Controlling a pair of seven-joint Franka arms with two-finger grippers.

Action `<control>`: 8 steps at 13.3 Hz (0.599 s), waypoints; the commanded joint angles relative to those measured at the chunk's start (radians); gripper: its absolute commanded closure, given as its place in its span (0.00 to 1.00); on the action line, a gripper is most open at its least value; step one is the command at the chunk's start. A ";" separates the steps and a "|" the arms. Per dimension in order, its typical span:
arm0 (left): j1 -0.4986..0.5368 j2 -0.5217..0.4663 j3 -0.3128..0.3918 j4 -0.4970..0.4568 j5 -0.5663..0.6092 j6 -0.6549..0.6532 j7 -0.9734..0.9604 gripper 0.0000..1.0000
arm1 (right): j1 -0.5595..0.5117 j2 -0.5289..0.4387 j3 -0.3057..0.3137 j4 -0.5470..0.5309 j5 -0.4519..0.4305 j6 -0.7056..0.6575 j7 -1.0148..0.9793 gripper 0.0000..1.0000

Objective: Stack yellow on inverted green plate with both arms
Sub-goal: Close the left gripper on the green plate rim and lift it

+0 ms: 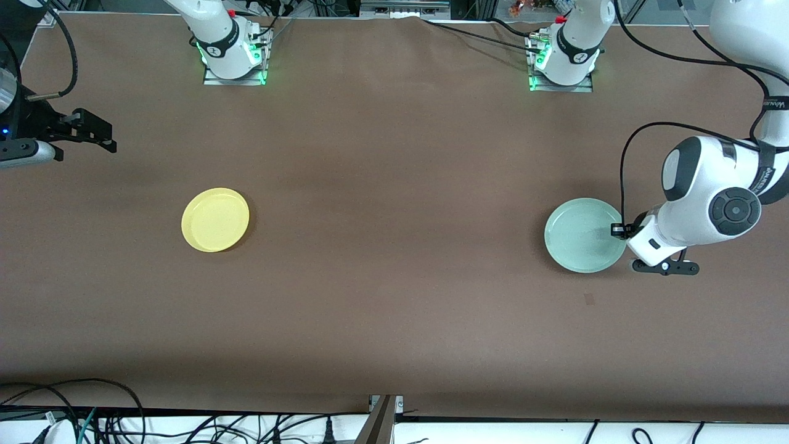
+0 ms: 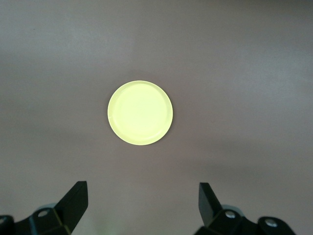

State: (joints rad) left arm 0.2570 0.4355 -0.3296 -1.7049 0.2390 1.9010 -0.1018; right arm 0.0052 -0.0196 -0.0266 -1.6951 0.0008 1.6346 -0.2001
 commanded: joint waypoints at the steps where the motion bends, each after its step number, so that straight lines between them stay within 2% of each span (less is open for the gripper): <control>1: -0.079 0.012 0.003 0.121 0.022 -0.136 -0.058 1.00 | 0.001 -0.002 0.001 0.012 0.005 -0.013 0.007 0.00; 5: -0.270 0.012 0.003 0.244 0.219 -0.301 -0.179 1.00 | 0.002 -0.002 0.001 0.012 0.005 -0.013 0.007 0.00; 8: -0.425 0.028 0.004 0.255 0.382 -0.330 -0.272 1.00 | 0.002 -0.002 0.001 0.012 0.005 -0.013 0.007 0.00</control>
State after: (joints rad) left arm -0.0752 0.4363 -0.3398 -1.4806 0.5168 1.6047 -0.3191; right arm 0.0056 -0.0196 -0.0263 -1.6951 0.0008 1.6346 -0.2001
